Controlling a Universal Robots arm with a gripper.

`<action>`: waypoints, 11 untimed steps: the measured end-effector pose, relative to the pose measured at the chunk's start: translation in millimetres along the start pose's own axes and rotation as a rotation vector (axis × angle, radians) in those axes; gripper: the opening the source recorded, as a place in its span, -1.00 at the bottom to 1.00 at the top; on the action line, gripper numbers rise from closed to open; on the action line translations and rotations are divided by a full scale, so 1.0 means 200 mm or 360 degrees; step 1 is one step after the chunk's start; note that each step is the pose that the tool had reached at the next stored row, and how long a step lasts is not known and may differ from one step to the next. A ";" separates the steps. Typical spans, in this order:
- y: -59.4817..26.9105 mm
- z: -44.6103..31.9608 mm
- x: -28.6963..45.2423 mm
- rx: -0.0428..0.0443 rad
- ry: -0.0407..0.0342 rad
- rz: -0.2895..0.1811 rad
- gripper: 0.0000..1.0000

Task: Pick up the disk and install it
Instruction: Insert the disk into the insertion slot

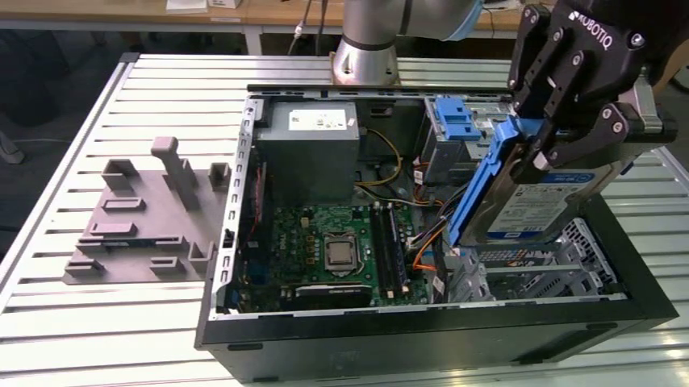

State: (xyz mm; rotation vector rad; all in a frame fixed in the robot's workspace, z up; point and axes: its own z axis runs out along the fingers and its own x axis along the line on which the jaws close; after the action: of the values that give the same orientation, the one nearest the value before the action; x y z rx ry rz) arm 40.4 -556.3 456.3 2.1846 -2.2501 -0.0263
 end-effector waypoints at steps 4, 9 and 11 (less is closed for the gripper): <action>-0.022 0.003 0.000 0.0000 0.0000 0.0000 -0.27; -0.055 0.007 -0.001 0.0000 0.0000 0.0000 -0.27; -0.070 0.009 -0.002 0.0000 0.0000 0.0000 -0.27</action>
State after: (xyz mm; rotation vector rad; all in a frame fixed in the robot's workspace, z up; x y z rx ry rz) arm 54.4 -556.4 454.2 2.1847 -2.2501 -0.0264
